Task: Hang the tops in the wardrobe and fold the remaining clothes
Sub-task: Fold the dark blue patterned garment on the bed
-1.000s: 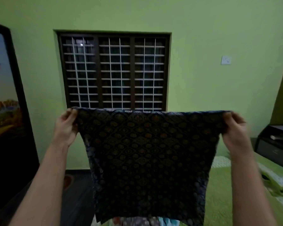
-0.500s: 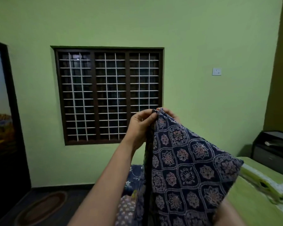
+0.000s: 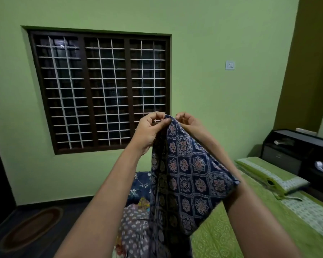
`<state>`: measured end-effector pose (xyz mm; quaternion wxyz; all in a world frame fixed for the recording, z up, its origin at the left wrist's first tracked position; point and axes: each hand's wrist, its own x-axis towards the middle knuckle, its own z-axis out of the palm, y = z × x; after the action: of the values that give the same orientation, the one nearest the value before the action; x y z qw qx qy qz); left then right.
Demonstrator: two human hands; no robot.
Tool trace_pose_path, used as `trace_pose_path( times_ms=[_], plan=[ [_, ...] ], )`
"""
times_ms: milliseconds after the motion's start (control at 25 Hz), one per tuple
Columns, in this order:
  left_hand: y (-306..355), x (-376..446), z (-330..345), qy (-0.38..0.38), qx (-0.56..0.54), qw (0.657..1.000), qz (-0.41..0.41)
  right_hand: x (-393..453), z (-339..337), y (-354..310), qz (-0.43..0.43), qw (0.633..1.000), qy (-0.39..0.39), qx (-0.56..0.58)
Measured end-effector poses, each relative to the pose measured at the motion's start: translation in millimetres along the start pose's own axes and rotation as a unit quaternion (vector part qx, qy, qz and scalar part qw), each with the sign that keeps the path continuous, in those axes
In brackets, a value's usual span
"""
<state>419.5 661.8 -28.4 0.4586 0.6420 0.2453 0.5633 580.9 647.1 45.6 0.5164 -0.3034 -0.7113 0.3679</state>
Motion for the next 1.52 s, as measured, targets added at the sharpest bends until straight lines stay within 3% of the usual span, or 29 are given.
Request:
trace_pose_path(
  times_ms=[40, 80, 160, 240, 360, 480, 600, 680, 760, 920, 1080, 1200, 1320, 1400, 1520],
  plan=[
    [-7, 2, 0, 0.015, 0.042, 0.999, 0.011, -37, 2, 30, 0.029, 0.999, -0.019, -0.01],
    [-16, 4, 0, 0.028, 0.087, 0.996, 0.024, -56, 0, 36, 0.099, 0.995, 0.024, -0.021],
    [-31, 8, 2, 0.049, 0.147, 0.987, 0.04, -76, -8, 50, 0.136, 0.98, -0.022, -0.145],
    [-44, 12, 6, 0.065, 0.162, 0.984, 0.037, -83, -18, 59, 0.196, 0.936, -0.084, -0.28],
    [-57, 13, 16, 0.075, 0.181, 0.979, 0.053, -115, -25, 86, 0.249, 0.86, -0.096, -0.434],
    [-72, 7, 24, 0.048, 0.26, 0.962, 0.072, -152, -50, 89, 0.332, 0.806, -0.082, -0.483],
    [-91, -2, 29, -0.003, 0.326, 0.943, 0.061, -182, -77, 76, 0.392, 0.75, -0.03, -0.532],
    [-100, -15, 39, -0.019, 0.363, 0.93, 0.048, -200, -93, 67, 0.372, 0.685, 0.053, -0.624],
    [-104, -31, 56, -0.026, 0.423, 0.905, 0.031, -221, -108, 60, 0.341, 0.659, 0.094, -0.664],
    [-108, -68, 110, -0.045, 0.448, 0.893, -0.004, -274, -146, 48, 0.3, 0.654, 0.107, -0.687],
    [-128, -109, 179, -0.058, 0.455, 0.889, -0.011, -332, -193, 41, 0.333, 0.641, 0.042, -0.69],
    [-134, -126, 224, -0.058, 0.437, 0.898, 0.005, -367, -225, 36, 0.307, 0.655, 0.052, -0.688],
    [-123, -121, 256, -0.073, 0.433, 0.898, -0.044, -374, -256, 34, 0.321, 0.754, 0.075, -0.568],
    [-119, -104, 269, -0.082, 0.381, 0.916, -0.097, -368, -278, 43, 0.302, 0.826, 0.149, -0.452],
    [-131, -66, 284, -0.084, 0.296, 0.938, -0.158, -348, -312, 76, 0.258, 0.868, 0.263, -0.333]
  ],
)
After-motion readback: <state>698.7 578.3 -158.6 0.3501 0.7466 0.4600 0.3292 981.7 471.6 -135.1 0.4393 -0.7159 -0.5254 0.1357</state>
